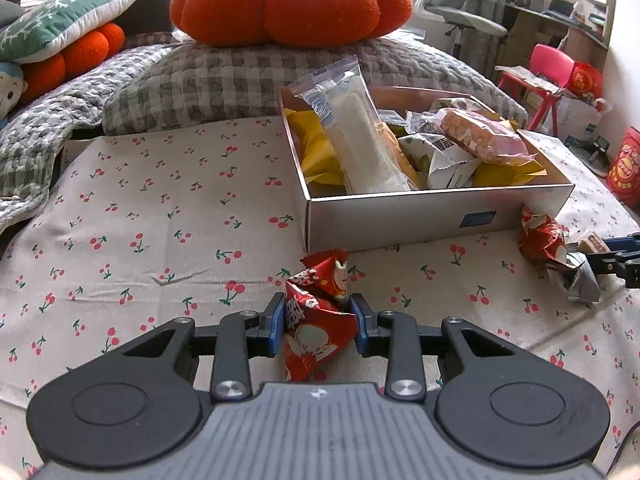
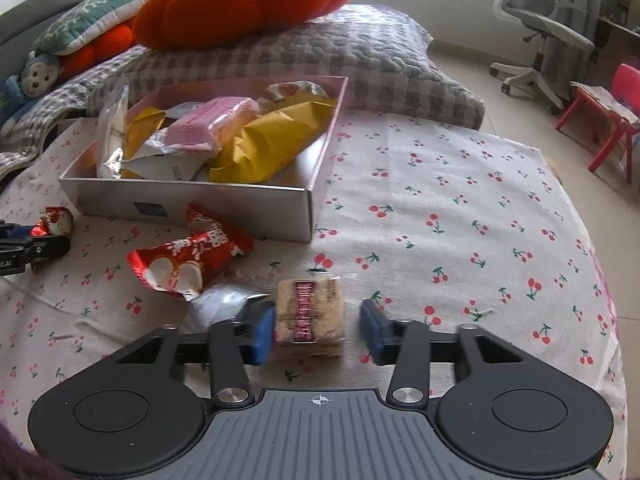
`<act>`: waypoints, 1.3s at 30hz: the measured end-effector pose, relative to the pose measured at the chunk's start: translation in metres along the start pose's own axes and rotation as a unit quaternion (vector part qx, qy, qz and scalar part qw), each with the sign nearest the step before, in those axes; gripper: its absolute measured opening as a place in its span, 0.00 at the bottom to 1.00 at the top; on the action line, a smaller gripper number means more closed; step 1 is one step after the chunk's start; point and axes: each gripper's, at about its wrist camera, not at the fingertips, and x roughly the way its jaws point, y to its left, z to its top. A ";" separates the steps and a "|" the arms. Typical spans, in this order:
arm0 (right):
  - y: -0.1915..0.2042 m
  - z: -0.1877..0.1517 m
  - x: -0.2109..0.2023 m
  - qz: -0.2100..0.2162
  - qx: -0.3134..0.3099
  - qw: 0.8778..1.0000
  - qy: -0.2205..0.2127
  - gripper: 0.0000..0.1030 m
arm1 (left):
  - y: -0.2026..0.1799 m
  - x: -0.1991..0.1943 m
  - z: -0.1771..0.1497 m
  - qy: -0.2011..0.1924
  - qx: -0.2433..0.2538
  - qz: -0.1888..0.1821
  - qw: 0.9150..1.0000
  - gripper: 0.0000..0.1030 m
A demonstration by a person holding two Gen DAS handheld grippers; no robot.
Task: Organize snacks
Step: 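Carry candy wrapper and biscuit packet over the box and lower inside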
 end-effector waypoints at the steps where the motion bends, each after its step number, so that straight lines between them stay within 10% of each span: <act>1: 0.002 0.000 0.000 0.002 -0.004 1.000 0.001 0.31 | 0.000 0.000 0.000 0.002 -0.001 0.001 1.000 0.29; 39: 0.008 0.016 -0.034 -0.006 0.013 1.000 -0.013 0.32 | -0.035 -0.036 0.010 0.009 0.003 -0.017 1.000 0.28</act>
